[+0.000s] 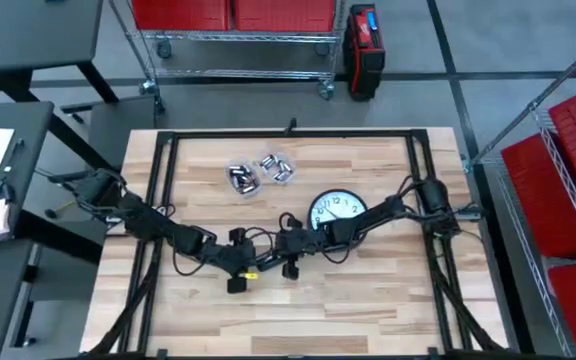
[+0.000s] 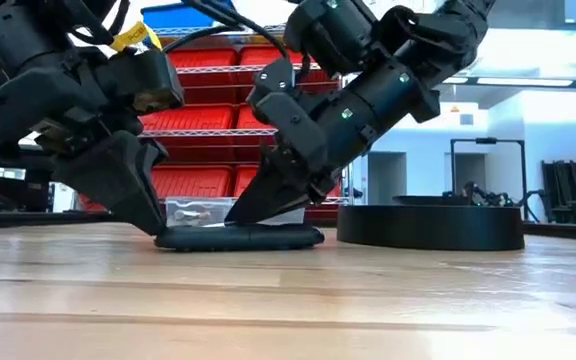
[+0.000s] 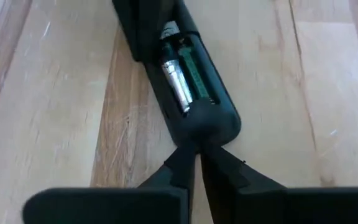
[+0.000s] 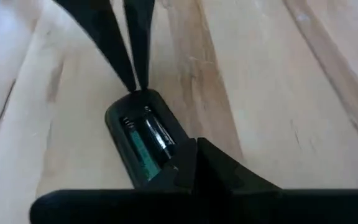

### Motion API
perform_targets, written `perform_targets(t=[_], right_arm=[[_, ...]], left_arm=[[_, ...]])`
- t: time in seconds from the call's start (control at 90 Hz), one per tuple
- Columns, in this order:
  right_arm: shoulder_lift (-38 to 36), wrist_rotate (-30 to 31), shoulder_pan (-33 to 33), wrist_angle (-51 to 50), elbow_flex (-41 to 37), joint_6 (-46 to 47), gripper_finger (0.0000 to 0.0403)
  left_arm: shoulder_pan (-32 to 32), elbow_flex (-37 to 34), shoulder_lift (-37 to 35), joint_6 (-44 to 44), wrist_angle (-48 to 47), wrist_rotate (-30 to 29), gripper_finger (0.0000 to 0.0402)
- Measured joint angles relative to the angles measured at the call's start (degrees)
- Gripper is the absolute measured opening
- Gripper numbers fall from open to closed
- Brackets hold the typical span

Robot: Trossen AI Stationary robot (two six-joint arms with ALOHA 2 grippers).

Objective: Insert battery
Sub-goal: Insert the silver battery into the remote control

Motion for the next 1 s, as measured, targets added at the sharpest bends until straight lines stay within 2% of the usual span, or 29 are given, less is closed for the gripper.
perform_targets(t=[0.322,0.644,1.0], right_arm=[[0.02,-1.44,0.20,-2.67,0.18,-0.24,0.0000],[-0.78,-1.84,0.26,-8.14,0.45,-4.49,0.0000],[-0.96,-3.18,-1.73,-17.01,8.49,-4.38,0.0000]], left_arm=[[0.58,0.00,0.00,-0.48,-0.21,0.15,0.0003],[0.78,0.00,0.07,-0.55,-0.59,-0.07,0.0003],[0.76,0.00,0.07,-0.59,-0.51,-0.07,0.0003]])
